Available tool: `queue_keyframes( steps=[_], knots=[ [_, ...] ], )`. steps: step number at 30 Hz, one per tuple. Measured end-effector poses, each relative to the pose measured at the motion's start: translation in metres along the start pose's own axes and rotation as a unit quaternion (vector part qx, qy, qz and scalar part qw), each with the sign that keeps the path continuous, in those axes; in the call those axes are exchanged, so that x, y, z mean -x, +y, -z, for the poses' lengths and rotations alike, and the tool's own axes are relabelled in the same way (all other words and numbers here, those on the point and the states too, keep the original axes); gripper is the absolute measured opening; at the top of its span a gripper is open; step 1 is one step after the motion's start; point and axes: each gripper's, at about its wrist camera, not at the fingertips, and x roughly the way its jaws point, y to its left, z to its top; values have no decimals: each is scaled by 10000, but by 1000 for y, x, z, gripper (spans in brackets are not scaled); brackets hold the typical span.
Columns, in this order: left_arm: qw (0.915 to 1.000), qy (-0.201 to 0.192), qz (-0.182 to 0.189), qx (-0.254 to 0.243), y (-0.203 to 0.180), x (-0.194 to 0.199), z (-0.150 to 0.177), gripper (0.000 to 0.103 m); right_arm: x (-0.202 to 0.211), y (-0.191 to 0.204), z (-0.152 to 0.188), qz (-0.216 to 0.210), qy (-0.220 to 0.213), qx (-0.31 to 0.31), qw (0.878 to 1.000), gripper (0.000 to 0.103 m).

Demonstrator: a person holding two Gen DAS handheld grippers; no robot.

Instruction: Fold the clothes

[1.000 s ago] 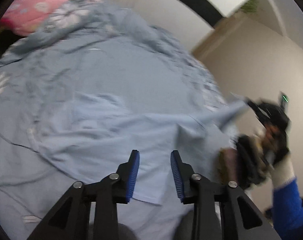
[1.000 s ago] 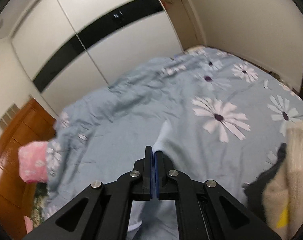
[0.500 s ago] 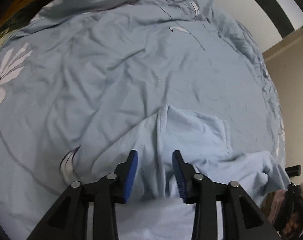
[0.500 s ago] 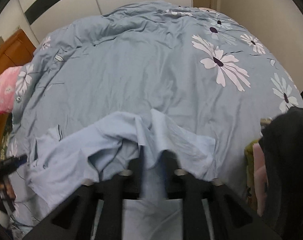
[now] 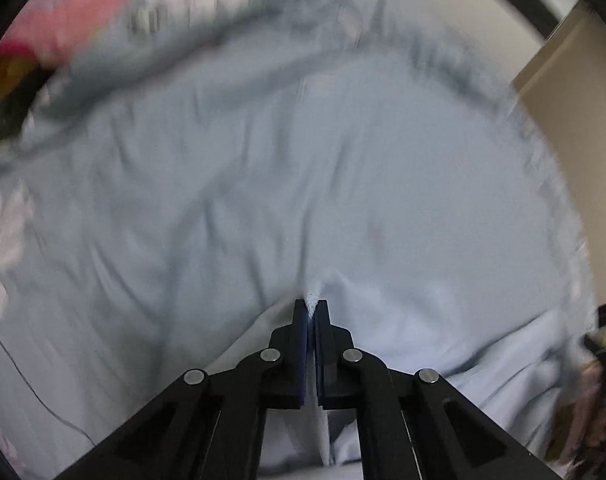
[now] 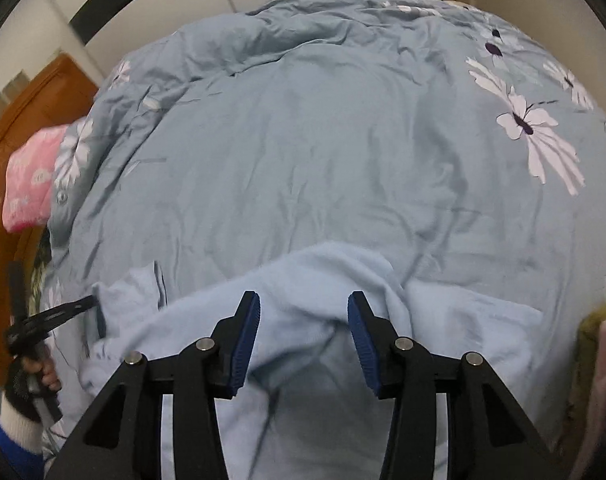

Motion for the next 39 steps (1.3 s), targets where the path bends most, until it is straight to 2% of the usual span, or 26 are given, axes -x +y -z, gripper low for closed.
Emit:
queue_keyframes(
  steps=[2,4,9,10,12,14,17,20,22,25,27,29,30,32,35,39],
  knots=[
    [9976,-611,310,102,5,46,-22,3,4,-2,-4,-50,-120,-81,9999,47],
    [9925,-1151,367,158,14,83,-39,3,9,-5,-5,-71,-249,-86,9996,47],
    [9855,-1560,-135,653,72,120,-9,3,9,-18,11,64,-108,-60,9999,47],
    [9856,-1465,-276,798,86,118,6,3,6,-21,16,106,-33,-53,9999,47],
    [9862,-1043,-584,1141,118,100,46,3,-1,-28,30,187,191,-51,9996,47],
    [9835,-612,-847,1477,149,83,86,3,-8,-36,43,253,407,-68,9988,47],
    [9790,-398,-935,1770,170,80,116,3,-8,-41,49,237,511,-121,9983,47],
    [9741,-255,-973,2028,187,80,142,3,-4,-37,42,211,426,-22,9989,47],
    [9749,-219,-1034,1958,180,83,144,7,-2,-30,35,129,356,70,9993,47],
    [9788,-145,-1031,1763,170,88,139,8,-10,-9,23,-56,311,359,9989,47],
    [9813,-178,-1148,1534,157,95,132,16,-21,8,15,-150,379,696,9967,47],
    [9825,-224,-1388,1218,143,101,124,32,-35,26,10,-211,474,1036,9933,47],
    [9830,-241,-1467,1081,138,103,119,36,-44,32,7,-252,555,1148,9915,47],
    [9847,-287,-1492,856,126,104,109,48,-62,43,2,-334,716,1371,9874,47],
    [9925,-220,-1115,450,105,86,91,59,-81,48,1,-466,929,1586,9818,49],
    [9986,63,-527,33,74,34,64,59,-97,54,9,-554,1259,1827,9735,51]
  ],
)
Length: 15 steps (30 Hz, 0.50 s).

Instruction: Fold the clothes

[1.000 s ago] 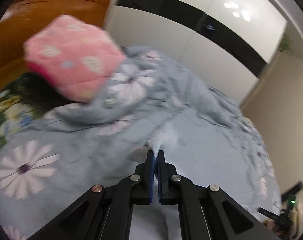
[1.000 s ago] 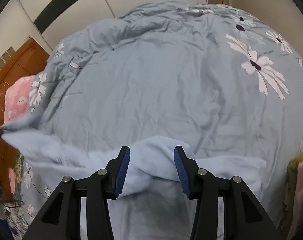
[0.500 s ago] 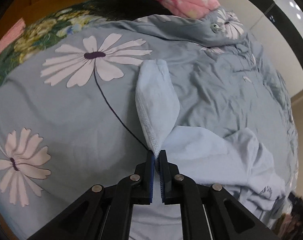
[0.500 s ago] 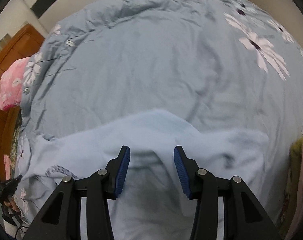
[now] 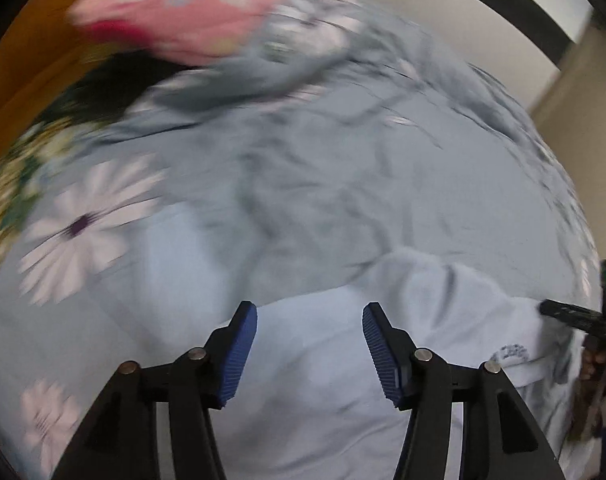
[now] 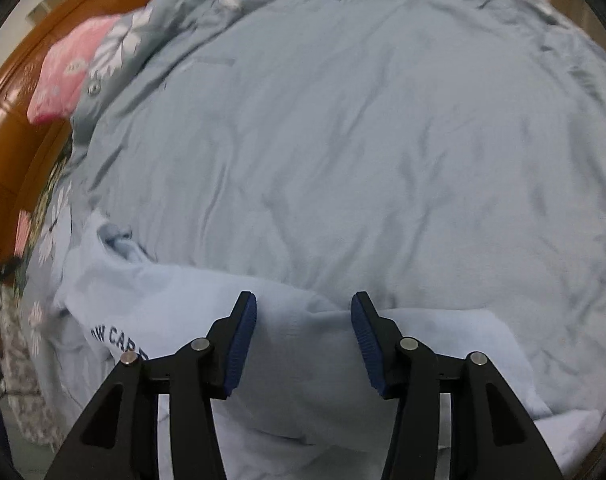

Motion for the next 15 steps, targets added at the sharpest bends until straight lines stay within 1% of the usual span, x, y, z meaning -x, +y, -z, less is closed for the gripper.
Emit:
queue_keyframes(
  steps=[1,2,3,4,5,6,8,10,12,15],
  knots=[
    [9999,86,103,10,-6,-10,-5,59,1,3,2,24,4,71,10000,51],
    [9997,155,198,25,-12,-20,-9,59,3,5,5,10,14,109,9999,47],
    [9994,193,279,26,-17,-26,-13,59,4,6,8,-16,27,112,9999,34],
    [9991,217,354,15,-23,-31,-15,59,6,6,10,-29,46,114,9999,27],
    [9989,232,405,-12,-28,-33,-16,59,9,7,14,-78,42,128,9999,16],
    [9987,238,437,-49,-33,-34,-16,59,13,7,20,-150,23,145,9998,11],
    [9984,234,495,-172,-39,-32,-12,59,24,13,34,-340,-64,154,9993,9],
    [9978,240,546,-306,-43,-29,-6,59,35,24,55,-549,-78,247,9982,9],
    [9972,284,553,-414,-45,-27,0,59,43,34,81,-651,59,422,9970,9],
    [9964,355,575,-517,-45,-29,6,59,43,41,117,-632,374,523,9959,9]
  ],
)
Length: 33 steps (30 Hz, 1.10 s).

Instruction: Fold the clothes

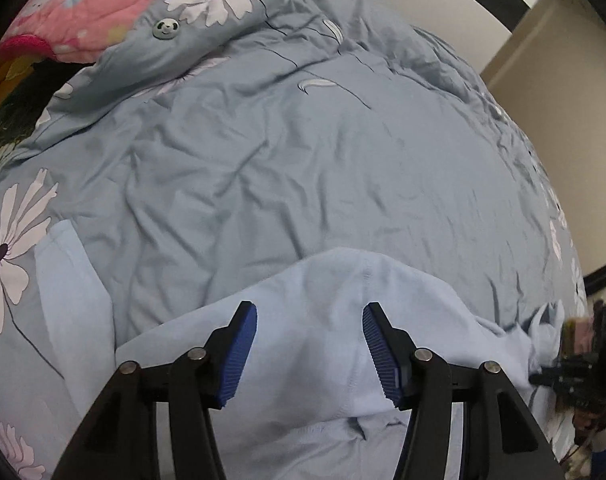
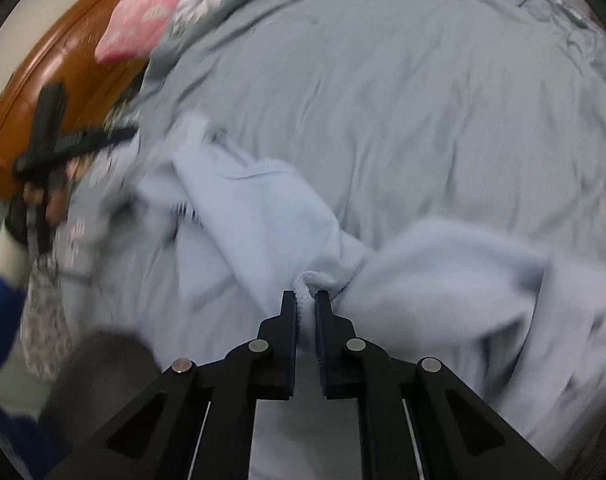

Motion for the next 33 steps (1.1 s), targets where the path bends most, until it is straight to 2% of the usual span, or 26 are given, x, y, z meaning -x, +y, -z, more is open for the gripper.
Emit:
queue_keyframes(
  steps=[4,9,11,14,15,18,19,22,26,28,30,31,33],
  knots=[
    [9999,46,72,-112,-6,-5,-3,59,-14,3,27,-116,329,-156,9993,9],
    [9978,261,481,-361,-19,-29,-25,63,-18,19,38,-282,572,-8,9980,13],
    [9968,417,463,-502,-24,-45,-33,63,-7,22,35,-285,429,64,9986,16],
    [9953,570,439,-643,-26,-63,-44,63,20,15,21,-433,-71,-45,9990,31],
    [9946,658,514,-624,-26,-67,-45,63,28,11,16,-461,-260,-116,9985,37],
    [9908,986,748,-553,-23,-83,-44,63,29,1,-6,-455,-477,-168,9977,43],
    [9895,1074,785,-560,-22,-87,-41,63,24,-1,-15,-439,-441,-118,9980,43],
    [9861,1280,908,-540,-17,-93,-31,63,-6,-6,-27,-649,33,-56,9979,43],
    [9824,1408,1114,-515,-11,-91,-20,61,-26,-8,-16,-794,459,-71,9958,43],
    [9814,1391,1192,-566,-11,-86,-14,59,-21,-7,-10,-698,438,-98,9965,37],
    [9828,1291,1136,-673,-13,-79,-9,40,-12,-5,-5,-656,296,-218,9972,11],
    [9843,1201,1073,-726,-15,-74,-8,26,-8,-3,-4,-599,211,-257,9976,7],
    [9868,1000,984,-811,-19,-61,-4,20,3,1,-2,-440,17,-327,9985,3]
  ],
)
